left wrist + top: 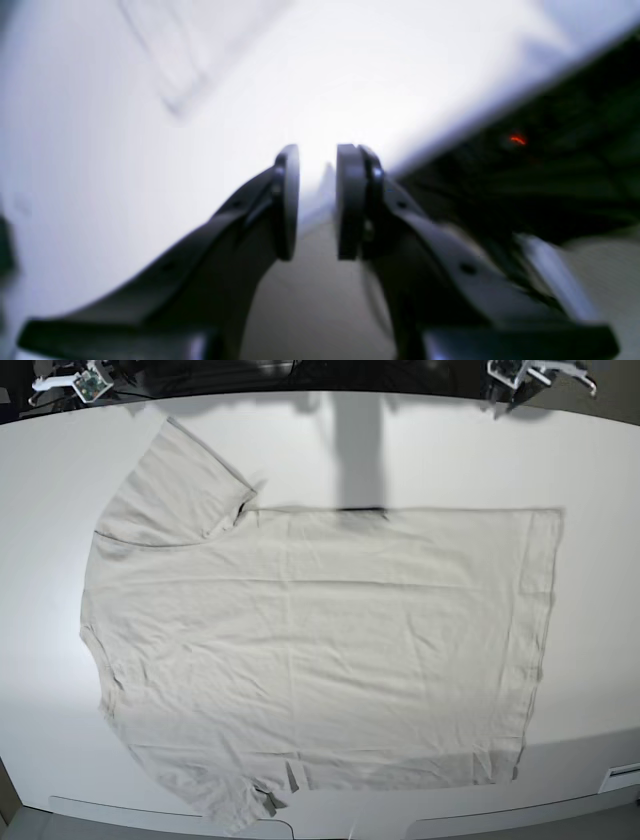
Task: Fold the T-shirt properly
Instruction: 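Move the left gripper to the shirt's shoulder corner and grasp it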
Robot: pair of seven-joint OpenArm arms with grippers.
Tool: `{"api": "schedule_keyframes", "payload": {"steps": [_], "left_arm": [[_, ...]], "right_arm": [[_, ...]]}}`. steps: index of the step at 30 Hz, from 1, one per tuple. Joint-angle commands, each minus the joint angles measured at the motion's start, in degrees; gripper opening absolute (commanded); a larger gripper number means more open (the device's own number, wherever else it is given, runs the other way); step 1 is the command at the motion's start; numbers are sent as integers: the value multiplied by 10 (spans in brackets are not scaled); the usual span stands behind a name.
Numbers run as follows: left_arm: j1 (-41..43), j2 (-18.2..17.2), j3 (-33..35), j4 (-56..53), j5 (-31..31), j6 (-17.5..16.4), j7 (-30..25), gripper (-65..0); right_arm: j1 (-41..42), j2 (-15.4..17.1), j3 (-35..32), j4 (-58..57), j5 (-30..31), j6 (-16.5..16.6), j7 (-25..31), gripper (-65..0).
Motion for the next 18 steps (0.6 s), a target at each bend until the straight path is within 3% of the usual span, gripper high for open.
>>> {"api": "schedule_keyframes", "payload": {"steps": [1, 8, 13, 18], "left_arm": [[0, -9, -2, 10, -2, 3, 2, -518], [-92, -92, -1, -4, -3, -2, 52, -455], [-164, -144, 1, -74, 13, -46, 57, -417], [-231, -191, 18, -165, 16, -49, 57, -418]], "right_arm": [[-7, 13, 4, 18, 0, -2, -2, -473], [27, 57, 4, 43, -7, -2, -47, -472], [63, 61, 4, 43, -7, -3, -83, -472], [67, 61, 4, 43, -7, -3, -84, -472]]}}
